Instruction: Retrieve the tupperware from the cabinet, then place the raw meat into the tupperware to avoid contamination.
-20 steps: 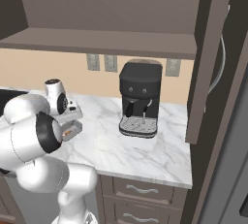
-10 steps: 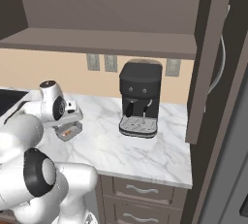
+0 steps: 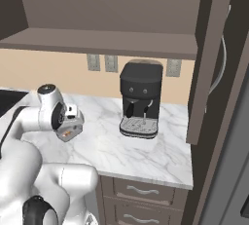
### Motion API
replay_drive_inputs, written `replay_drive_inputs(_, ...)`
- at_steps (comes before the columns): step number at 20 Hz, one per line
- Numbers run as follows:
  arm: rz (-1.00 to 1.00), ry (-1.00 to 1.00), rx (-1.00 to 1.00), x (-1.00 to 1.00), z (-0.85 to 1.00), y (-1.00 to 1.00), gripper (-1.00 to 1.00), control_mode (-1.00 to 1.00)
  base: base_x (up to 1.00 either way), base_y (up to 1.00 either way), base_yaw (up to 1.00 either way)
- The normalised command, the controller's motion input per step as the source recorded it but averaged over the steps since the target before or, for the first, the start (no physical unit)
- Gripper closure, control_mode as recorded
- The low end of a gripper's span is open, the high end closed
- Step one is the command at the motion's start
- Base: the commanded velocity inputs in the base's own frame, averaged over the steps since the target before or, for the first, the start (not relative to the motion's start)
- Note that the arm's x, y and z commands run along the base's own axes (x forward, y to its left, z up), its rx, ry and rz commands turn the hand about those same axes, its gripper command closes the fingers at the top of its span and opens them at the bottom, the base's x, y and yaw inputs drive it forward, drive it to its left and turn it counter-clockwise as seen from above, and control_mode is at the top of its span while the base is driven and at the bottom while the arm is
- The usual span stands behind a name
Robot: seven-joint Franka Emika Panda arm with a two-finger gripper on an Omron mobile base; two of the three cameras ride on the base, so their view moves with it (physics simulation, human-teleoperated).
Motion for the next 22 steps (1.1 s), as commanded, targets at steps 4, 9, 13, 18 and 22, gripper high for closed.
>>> replay_drive_inputs(4, -0.09, -0.06, 0.09, -0.27, 0.24, -0.38, -1.00, -1.00, 0.00, 0.00, 0.00)
replay_drive_inputs(9, -0.10, -0.08, -0.02, -0.11, 0.05, -0.38, -1.00, -1.00, 0.00, 0.00, 0.00)
replay_drive_inputs(13, -0.12, -0.04, 0.00, -0.03, 0.00, -0.51, -1.00, -1.00, 0.00, 0.00, 0.00)
replay_drive_inputs(18, -0.15, 0.00, 0.00, 0.00, 0.01, -0.62, -1.00, -1.00, 0.00, 0.00, 0.00)
replay_drive_inputs(22, -0.14, 0.01, 0.02, 0.00, 0.01, -0.66, -1.00, -1.00, 0.00, 0.00, 0.00)
